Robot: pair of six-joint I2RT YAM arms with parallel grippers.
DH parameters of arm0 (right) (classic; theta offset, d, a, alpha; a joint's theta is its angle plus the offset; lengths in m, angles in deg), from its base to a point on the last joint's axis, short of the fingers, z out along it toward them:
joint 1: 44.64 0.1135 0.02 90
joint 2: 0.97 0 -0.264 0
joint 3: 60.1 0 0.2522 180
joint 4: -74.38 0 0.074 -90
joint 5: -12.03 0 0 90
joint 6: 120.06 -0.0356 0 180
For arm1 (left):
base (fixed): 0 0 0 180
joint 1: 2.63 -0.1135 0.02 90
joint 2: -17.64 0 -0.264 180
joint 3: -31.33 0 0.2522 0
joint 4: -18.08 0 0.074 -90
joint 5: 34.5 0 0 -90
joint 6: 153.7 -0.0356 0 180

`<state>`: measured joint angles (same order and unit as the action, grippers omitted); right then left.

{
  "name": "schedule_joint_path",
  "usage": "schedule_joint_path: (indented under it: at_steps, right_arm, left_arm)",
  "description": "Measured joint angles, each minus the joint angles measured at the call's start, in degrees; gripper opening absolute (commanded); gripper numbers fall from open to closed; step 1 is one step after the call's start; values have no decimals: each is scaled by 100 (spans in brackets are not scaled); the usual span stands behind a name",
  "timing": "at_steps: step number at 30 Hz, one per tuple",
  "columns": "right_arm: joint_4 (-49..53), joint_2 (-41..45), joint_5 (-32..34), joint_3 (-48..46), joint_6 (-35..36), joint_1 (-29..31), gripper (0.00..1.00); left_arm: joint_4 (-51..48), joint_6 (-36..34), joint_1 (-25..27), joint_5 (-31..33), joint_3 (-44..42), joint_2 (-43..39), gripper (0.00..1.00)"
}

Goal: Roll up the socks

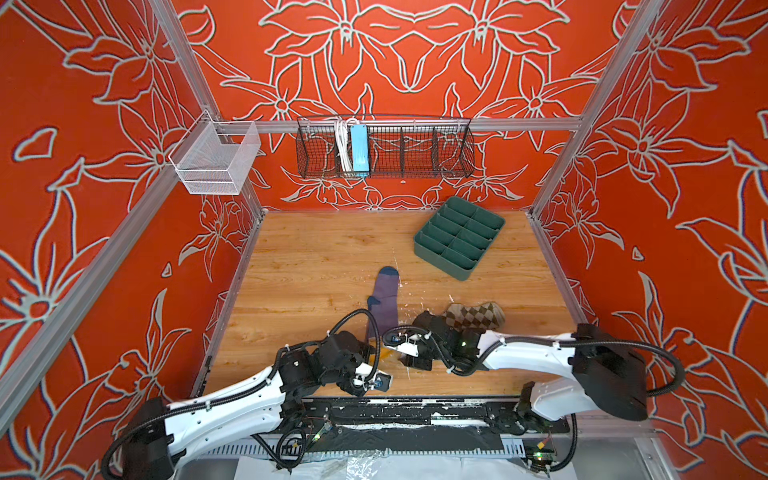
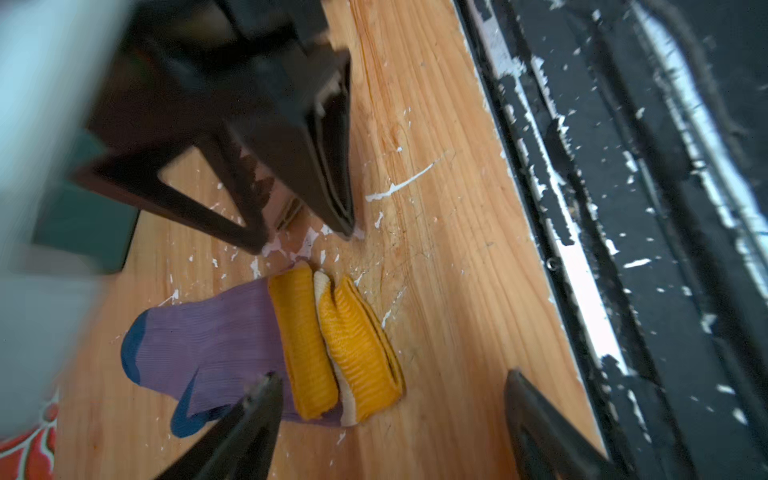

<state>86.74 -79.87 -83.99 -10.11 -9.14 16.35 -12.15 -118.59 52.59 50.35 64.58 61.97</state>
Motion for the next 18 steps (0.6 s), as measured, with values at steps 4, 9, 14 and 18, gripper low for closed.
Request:
schedule_joint_path:
  at_steps: [4, 9, 14, 18]
  right_arm:
    - [-103, 907, 269, -337, -149, -28, 75]
    - [-232, 1513, 682, -645, -319, -68, 79]
    - [-254, 1679, 927, -680, -439, -105, 80]
    - [-306, 1770, 1034, -695, -496, -118, 81]
  left_arm:
    - [627, 195, 94, 627, -153, 382, 82]
    - [1193, 352, 101, 1139, -254, 544, 79]
    - [1412, 520, 103, 1342, -278, 745, 69]
    - [1462, 629, 103, 1342, -280, 894, 69]
